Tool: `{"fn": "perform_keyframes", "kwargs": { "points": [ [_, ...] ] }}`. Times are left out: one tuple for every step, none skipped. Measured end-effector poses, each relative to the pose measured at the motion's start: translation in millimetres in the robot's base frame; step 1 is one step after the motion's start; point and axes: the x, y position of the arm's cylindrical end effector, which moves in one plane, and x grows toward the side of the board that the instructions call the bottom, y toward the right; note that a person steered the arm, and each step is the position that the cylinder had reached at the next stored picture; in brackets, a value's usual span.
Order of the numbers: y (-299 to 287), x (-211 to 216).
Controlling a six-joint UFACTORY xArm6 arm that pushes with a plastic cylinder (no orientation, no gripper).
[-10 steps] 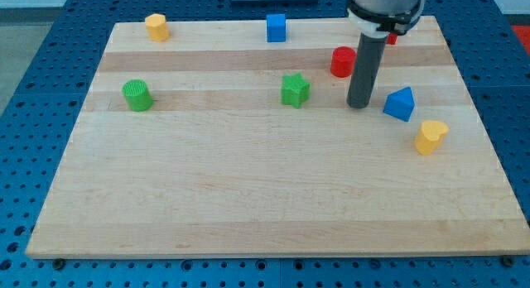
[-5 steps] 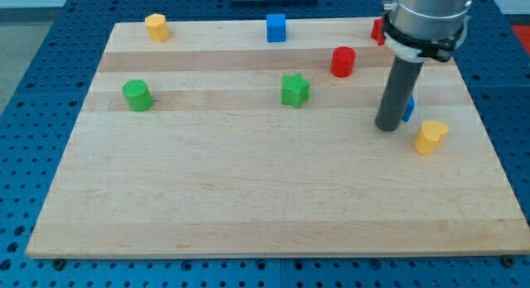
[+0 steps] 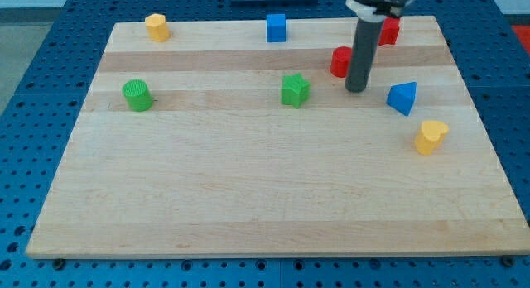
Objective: Move the blue triangle to the top of the yellow heart
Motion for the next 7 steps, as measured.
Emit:
{"fn": "perform_keyframes", "kwargs": {
  "points": [
    [35.9, -6.9],
    [55.6, -27.2],
    [47.6, -51.1],
    [9.6, -55.0],
    [-5.6, -54.3],
    [-5.6, -54.6],
    [-5.1, -54.6]
  ]
}}
